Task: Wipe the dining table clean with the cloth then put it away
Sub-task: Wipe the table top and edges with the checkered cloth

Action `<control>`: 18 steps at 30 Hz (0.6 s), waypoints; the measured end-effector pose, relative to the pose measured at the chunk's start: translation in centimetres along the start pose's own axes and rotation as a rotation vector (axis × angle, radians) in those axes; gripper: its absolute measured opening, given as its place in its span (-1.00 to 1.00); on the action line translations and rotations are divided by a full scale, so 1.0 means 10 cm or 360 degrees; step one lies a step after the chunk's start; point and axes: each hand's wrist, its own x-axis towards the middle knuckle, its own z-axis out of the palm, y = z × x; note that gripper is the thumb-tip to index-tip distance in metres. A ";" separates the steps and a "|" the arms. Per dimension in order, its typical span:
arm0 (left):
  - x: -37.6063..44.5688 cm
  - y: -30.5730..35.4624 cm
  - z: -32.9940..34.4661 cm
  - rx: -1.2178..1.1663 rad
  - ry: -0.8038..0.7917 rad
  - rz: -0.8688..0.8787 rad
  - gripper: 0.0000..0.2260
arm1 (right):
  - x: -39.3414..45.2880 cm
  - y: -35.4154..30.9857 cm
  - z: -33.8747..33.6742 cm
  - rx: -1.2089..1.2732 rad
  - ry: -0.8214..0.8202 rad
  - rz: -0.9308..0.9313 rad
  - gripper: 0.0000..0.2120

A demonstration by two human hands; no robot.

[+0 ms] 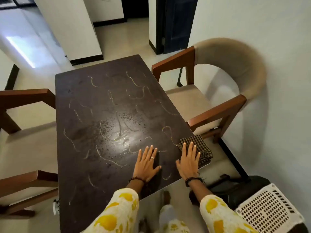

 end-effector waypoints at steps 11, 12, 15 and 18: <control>0.22 -0.11 0.11 -0.0051 -0.0075 0.0042 -0.52 | 0.49 -0.04 -0.14 -0.0347 -0.0417 0.0163 -0.48; 0.25 -0.13 0.11 -0.0089 -0.0043 0.0043 -0.54 | 0.54 -0.07 -0.19 -0.0363 -0.0440 0.0137 -0.48; 0.37 -0.28 0.08 -0.0147 0.0104 -0.0058 -0.53 | 0.67 -0.31 -0.48 -0.0280 -0.0404 -0.0015 -0.47; 0.52 -0.51 -0.09 -0.0245 0.0181 -0.0189 -0.52 | 0.84 -0.77 -0.79 0.0040 -0.0282 -0.0144 -0.48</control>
